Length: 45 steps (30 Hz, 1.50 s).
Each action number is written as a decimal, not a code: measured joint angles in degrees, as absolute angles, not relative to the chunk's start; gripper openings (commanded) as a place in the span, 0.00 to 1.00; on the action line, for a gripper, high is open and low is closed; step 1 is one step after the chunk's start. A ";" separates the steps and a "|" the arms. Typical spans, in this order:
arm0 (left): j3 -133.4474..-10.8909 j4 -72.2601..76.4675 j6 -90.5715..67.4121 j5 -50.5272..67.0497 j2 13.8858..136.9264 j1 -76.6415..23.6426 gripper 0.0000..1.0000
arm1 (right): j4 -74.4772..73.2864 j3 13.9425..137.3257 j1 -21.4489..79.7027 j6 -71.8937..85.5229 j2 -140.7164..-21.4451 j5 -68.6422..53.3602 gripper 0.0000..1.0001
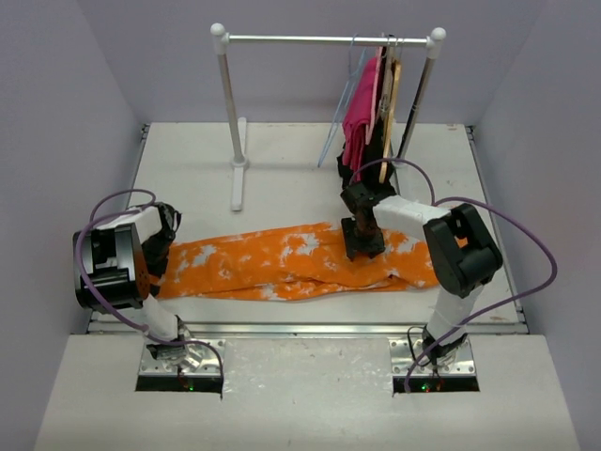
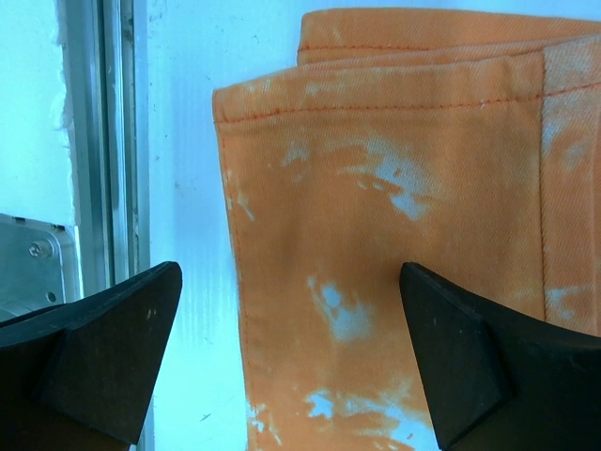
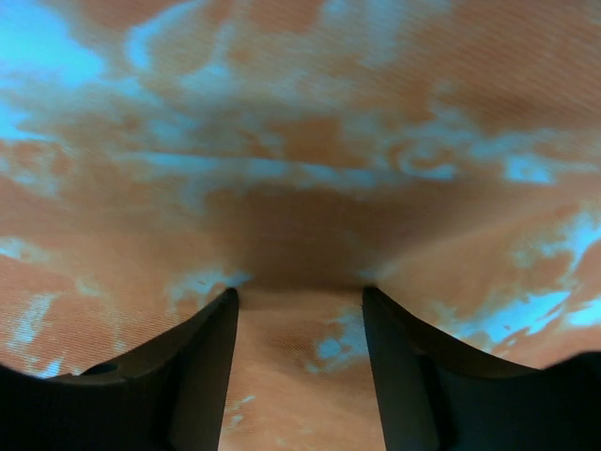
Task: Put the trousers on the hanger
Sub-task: Fold the trousers at the center of the board.
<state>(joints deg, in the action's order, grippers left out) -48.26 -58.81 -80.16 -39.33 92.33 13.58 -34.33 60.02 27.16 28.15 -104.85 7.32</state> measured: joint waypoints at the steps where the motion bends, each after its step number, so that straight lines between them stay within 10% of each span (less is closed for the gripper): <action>1: -48.49 -58.88 -79.87 -39.45 92.50 13.58 1.00 | -34.24 59.90 26.71 28.50 -104.80 6.96 0.55; 15: -52.68 -59.05 -72.07 -36.66 87.35 13.58 1.00 | -28.80 46.96 33.15 28.07 -78.72 11.64 0.63; 24: -52.50 -57.24 -65.86 -29.04 65.38 9.02 1.00 | -20.54 48.63 54.25 22.24 -80.32 11.84 0.26; 41: -37.83 -39.66 -66.20 -10.28 53.07 -36.88 0.98 | -22.29 55.55 57.14 31.18 -95.35 15.82 0.19; 45: -33.78 -29.89 -64.97 -9.43 55.81 -41.94 0.81 | -24.72 55.15 54.55 32.81 -92.78 16.08 0.19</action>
